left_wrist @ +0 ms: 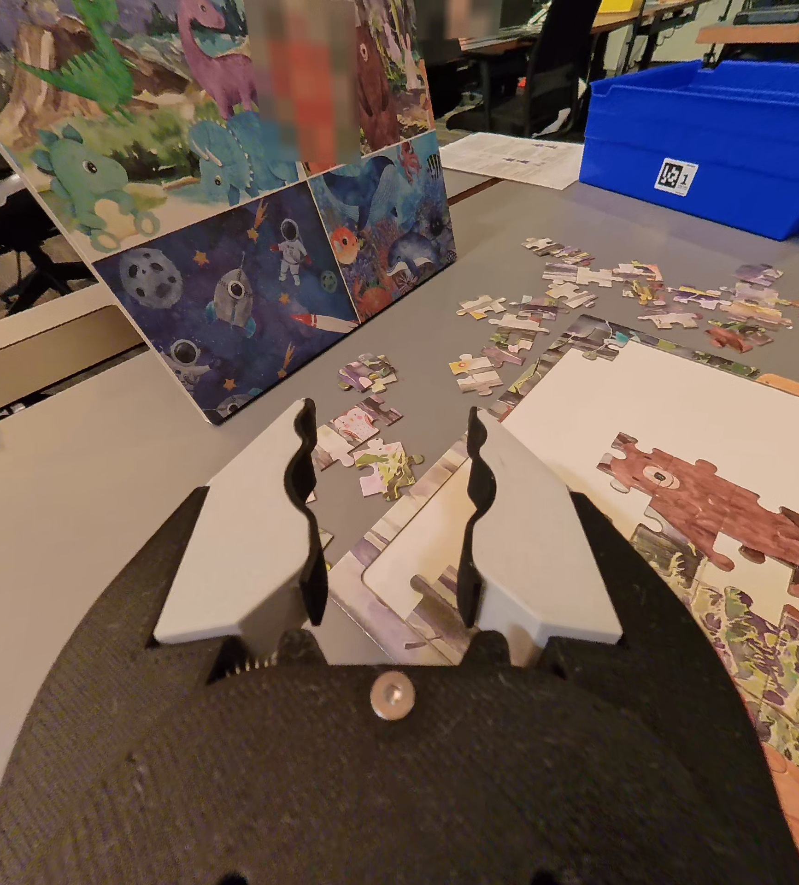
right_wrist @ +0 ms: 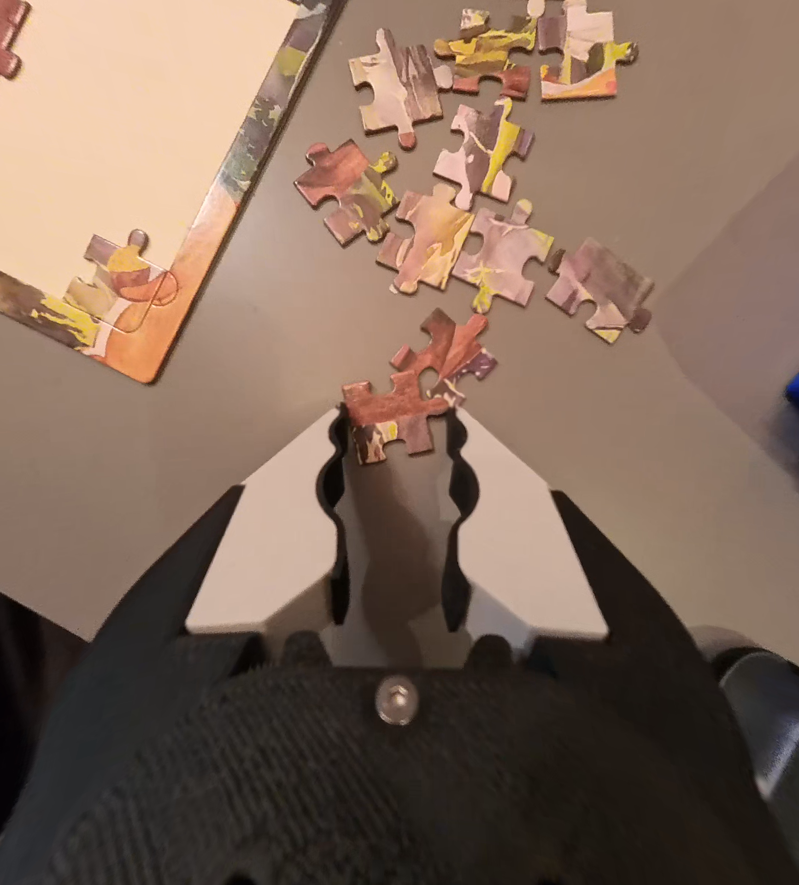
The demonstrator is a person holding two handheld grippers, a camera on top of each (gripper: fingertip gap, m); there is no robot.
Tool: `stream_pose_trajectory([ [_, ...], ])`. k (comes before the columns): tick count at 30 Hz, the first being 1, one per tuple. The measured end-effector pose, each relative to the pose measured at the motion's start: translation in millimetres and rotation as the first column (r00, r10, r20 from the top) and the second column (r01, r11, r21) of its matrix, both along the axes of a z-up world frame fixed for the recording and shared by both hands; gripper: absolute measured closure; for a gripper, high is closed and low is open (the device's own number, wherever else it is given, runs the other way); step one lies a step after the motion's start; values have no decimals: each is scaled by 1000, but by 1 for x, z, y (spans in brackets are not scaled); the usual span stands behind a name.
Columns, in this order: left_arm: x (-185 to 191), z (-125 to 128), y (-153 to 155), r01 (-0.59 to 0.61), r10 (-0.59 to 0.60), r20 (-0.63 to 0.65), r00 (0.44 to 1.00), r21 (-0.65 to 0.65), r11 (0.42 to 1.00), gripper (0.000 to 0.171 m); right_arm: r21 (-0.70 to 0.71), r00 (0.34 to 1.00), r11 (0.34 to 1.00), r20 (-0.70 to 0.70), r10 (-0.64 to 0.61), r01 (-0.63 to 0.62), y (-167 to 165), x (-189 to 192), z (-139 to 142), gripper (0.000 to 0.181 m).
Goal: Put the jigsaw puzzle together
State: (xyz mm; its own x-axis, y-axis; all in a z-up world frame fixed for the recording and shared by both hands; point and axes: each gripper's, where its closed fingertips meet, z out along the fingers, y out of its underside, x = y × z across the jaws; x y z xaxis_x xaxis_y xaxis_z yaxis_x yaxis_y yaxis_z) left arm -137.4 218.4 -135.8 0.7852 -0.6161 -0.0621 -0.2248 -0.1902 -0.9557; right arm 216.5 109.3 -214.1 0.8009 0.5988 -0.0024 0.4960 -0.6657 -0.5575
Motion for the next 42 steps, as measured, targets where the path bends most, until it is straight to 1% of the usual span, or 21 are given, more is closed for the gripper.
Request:
stream_pose_trajectory([
  [9,-2,2,1,-9,9,-4,1000,9,1000,110,-13,997,997,-43,70,-71,-6,-6,1,143],
  [15,-1,1,0,-6,6,-5,1000,7,1000,110,43,993,994,-46,106,-104,-6,-5,14,143],
  [16,-1,1,0,-4,4,-6,1000,7,1000,110,56,992,991,-43,121,-119,-7,-5,16,165],
  [17,0,0,0,-2,2,-8,1000,6,1000,110,91,990,986,-29,140,-136,-4,-6,19,178],
  [19,0,0,0,1,-1,-13,1000,6,1000,110,156,981,969,-11,196,-192,-4,-9,25,181],
  [21,1,-1,0,3,-2,-15,1000,5,1000,110,151,978,968,-19,207,-202,-6,-11,25,175],
  [23,1,-1,0,3,-3,-16,1000,6,1000,110,137,982,973,-5,191,-189,-6,-5,22,173],
  [26,1,0,0,4,-4,-11,1000,6,1000,110,146,990,979,2,144,-143,-2,10,23,169],
  [28,2,0,-1,6,-6,-9,1000,4,1000,110,173,996,981,10,86,-86,5,21,26,164],
  [29,3,-1,-1,8,-8,-10,1000,3,1000,110,191,999,980,13,48,-49,11,27,28,160],
  [31,4,-1,-1,13,-13,-13,1000,1,1000,110,248,999,968,11,-50,46,27,36,30,145],
  [32,5,-1,-2,15,-15,-15,1000,1,1000,110,275,995,956,-3,-104,101,36,41,31,141],
  [33,6,-2,-2,17,-17,-18,1000,2,1000,110,285,989,947,-30,-146,148,43,43,30,134],
  [34,7,-2,-2,19,-19,-22,1000,3,1000,110,280,982,941,-61,-178,188,48,43,27,131],
  [36,7,-3,-2,21,-21,-29,999,1,1000,110,266,962,925,-101,-254,272,57,46,22,133],
  [39,8,-3,-3,23,-23,-28,999,2,1000,110,246,928,895,-81,-364,372,64,62,11,136],
  [41,8,-2,-3,25,-25,-26,999,2,1000,110,216,916,890,-90,-391,401,65,66,4,135],
  [42,8,-2,-3,25,-24,-26,999,2,1000,110,189,913,894,-121,-390,407,65,64,2,140],
])
